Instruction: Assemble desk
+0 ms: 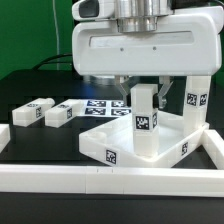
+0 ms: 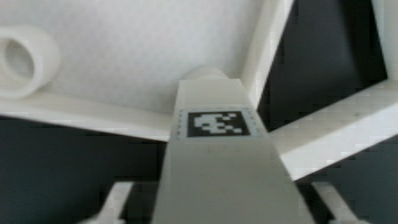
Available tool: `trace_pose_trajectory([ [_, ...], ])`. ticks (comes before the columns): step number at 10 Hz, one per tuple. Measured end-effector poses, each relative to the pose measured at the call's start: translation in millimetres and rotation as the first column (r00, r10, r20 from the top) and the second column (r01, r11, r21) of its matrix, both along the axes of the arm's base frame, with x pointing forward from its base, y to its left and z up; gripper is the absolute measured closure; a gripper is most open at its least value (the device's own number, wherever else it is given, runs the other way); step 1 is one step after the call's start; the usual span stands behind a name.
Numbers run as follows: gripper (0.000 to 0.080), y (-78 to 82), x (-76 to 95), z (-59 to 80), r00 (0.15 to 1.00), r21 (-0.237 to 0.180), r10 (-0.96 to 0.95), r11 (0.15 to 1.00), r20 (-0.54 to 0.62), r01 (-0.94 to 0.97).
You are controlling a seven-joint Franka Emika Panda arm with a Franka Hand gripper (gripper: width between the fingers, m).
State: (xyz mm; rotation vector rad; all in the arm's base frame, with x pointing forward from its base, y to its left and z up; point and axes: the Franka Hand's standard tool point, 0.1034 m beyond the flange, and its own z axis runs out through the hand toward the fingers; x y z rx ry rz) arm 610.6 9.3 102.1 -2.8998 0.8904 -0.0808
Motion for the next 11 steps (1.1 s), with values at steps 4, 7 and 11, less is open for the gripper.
trace_pose_trajectory([
  [4,0.0509,11.9,-0.2,-0.4,0.919,0.034,-0.392,0.919,-0.044,0.394],
  [7,0.0509,18.5,-0.4,-0.3,0.813,0.05,-0.577,0.812,-0.078,0.581],
  [11,0.033,17.8,-0.4,0.4,0.848,0.049,-0.524,0.848,-0.075,0.528],
])
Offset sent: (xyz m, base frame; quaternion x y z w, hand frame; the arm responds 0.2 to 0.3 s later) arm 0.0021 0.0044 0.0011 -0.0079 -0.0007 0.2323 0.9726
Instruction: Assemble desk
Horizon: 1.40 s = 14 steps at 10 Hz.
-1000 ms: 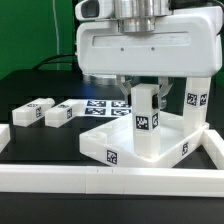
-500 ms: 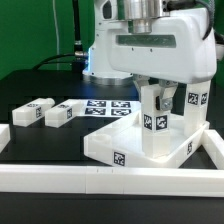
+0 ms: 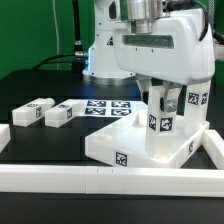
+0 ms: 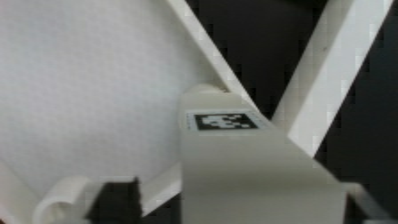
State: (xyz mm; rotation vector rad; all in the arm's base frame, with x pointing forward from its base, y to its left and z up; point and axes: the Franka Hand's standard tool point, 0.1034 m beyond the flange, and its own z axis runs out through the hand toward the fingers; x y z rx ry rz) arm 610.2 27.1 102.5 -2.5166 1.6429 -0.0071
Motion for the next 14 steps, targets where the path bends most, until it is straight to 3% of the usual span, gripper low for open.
trace_pose_trajectory([
  [1,0.0186,-0.1,0.0,1.1,0.995,-0.008,0.1,0.995,0.008,-0.1],
  [3,0.016,2.7,-0.1,1.2,0.961,-0.025,0.276,0.961,0.025,-0.276],
  [7,0.015,7.1,0.1,1.2,0.786,-0.073,0.616,0.787,0.045,-0.613],
  [10,0.015,5.1,-0.1,0.5,0.565,-0.113,0.824,0.566,0.045,-0.817],
  [14,0.015,5.4,-0.6,-0.9,0.278,-0.155,0.961,0.275,0.004,-0.949],
])
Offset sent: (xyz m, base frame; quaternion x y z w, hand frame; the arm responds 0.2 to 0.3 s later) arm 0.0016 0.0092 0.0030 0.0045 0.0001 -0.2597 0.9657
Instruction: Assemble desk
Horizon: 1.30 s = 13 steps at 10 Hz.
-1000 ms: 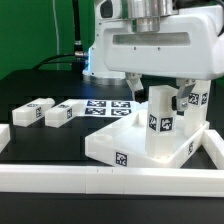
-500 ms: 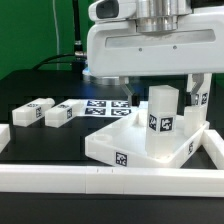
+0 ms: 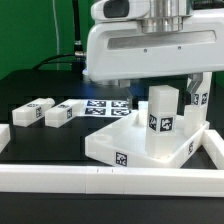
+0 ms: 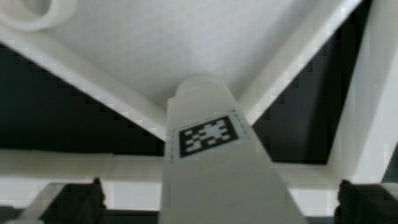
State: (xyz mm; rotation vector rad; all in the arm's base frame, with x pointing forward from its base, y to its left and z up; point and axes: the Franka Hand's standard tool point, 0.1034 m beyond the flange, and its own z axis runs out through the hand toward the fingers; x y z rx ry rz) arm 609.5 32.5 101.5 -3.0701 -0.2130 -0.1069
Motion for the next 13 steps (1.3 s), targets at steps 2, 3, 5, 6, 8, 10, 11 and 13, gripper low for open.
trace_pose_trajectory([
  [2,0.0277,-0.5,-0.4,-1.1,1.0,-0.004,-0.004,1.0,0.013,0.004],
  [3,0.0277,-0.7,-0.4,-1.1,1.0,-0.004,-0.005,1.0,0.012,0.005],
  [5,0.0512,-0.8,-0.3,-1.2,0.999,-0.002,-0.034,0.999,0.011,0.034],
  [6,0.0511,-0.9,-0.3,-1.2,0.999,-0.002,-0.033,0.999,0.011,0.033],
  [8,0.0511,-0.7,-0.2,-1.1,0.992,0.006,-0.123,0.992,0.005,0.123],
  [10,0.0511,-1.5,0.2,-0.9,0.961,0.017,-0.278,0.96,-0.005,0.278],
  [11,0.0511,-2.2,0.3,-0.7,0.929,0.024,-0.371,0.928,-0.014,0.371],
  [13,0.0511,1.3,0.1,-0.4,0.824,0.033,-0.566,0.823,-0.036,0.567],
])
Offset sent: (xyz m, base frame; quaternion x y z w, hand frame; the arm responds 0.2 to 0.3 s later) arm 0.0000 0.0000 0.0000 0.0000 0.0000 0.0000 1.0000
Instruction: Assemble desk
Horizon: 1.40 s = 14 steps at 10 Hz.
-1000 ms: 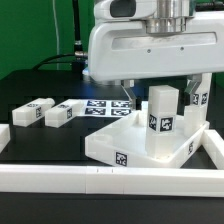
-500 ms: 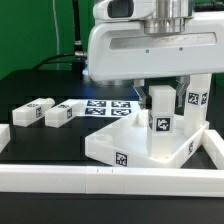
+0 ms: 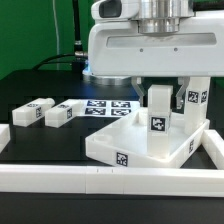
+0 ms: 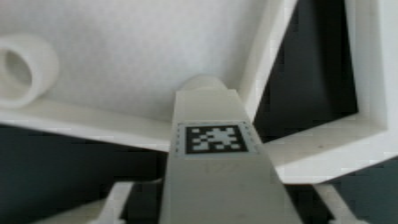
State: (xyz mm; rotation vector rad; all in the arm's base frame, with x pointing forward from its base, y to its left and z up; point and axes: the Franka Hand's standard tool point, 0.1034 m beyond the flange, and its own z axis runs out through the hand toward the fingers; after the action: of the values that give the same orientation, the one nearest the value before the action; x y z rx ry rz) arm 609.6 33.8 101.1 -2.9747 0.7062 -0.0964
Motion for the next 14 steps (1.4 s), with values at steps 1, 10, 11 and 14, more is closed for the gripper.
trace_pose_trajectory([
  [1,0.0511,-0.4,0.2,0.3,0.998,0.008,-0.062,0.998,-0.003,0.062],
  [10,0.0504,-4.2,-6.2,-1.5,0.873,0.009,-0.483,0.875,-0.065,0.484],
  [11,0.0471,-3.9,-6.0,-1.8,0.871,0.011,-0.487,0.873,-0.065,0.488],
  [14,0.0188,0.4,-7.1,4.0,0.878,0.019,-0.475,0.879,-0.056,0.477],
])
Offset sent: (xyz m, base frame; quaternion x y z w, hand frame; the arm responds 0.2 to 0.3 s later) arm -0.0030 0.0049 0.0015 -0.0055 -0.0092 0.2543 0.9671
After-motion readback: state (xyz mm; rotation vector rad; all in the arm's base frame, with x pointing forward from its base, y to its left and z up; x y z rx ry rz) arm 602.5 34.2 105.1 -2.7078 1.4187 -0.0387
